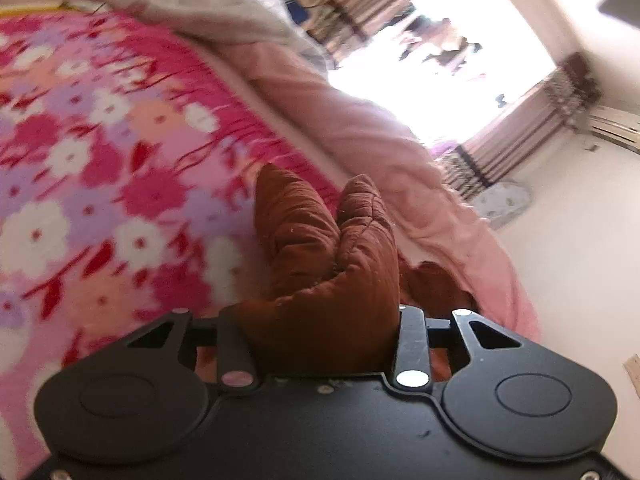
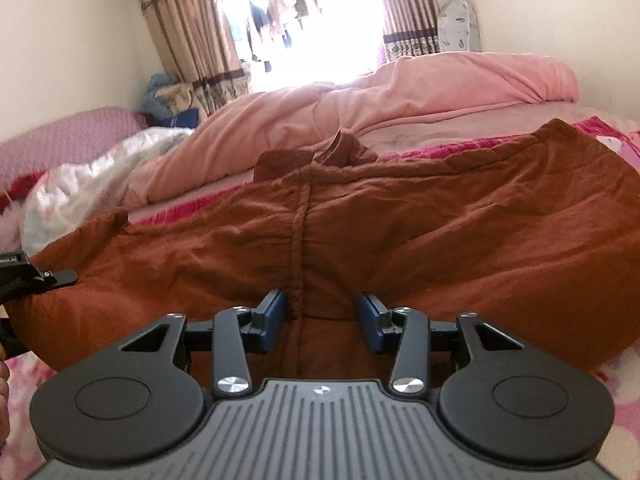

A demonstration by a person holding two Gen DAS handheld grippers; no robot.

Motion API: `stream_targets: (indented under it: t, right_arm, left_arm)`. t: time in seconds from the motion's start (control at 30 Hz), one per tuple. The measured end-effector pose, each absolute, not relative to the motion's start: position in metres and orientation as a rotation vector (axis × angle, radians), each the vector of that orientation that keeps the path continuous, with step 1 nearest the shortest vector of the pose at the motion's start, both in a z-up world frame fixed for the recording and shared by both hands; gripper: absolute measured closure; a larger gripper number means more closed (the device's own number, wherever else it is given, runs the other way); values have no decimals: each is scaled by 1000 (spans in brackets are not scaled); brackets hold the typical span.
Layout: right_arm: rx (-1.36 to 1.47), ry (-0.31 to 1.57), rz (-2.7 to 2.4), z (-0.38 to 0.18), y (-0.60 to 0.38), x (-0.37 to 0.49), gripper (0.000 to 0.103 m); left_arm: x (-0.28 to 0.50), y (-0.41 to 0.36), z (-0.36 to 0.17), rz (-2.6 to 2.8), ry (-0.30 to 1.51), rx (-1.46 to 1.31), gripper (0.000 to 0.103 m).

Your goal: Fold large clothes

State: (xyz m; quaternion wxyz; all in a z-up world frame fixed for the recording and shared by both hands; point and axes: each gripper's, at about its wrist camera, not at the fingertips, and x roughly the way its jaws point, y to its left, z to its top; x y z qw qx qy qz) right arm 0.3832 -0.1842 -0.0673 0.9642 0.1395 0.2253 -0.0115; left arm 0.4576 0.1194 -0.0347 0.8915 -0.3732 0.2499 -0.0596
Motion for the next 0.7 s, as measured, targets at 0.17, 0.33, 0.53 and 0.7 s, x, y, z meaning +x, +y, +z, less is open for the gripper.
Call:
stream_targets:
  t: [0.17, 0.33, 0.53, 0.7]
  right_arm:
    - [278, 407, -98, -51, -213, 362, 44]
    - [277, 376, -200, -45, -264, 335, 44]
    - [342, 360, -284, -46, -322, 306, 44]
    - [383, 337, -316, -46, -356, 280, 44]
  left_arm:
    - [454, 92, 0, -223, 463, -750, 70]
    - [449, 46, 35, -348, 419, -726, 72]
    - [452, -53, 70, -542, 435, -672, 74]
    - [458, -153, 76, -695, 475, -621, 74]
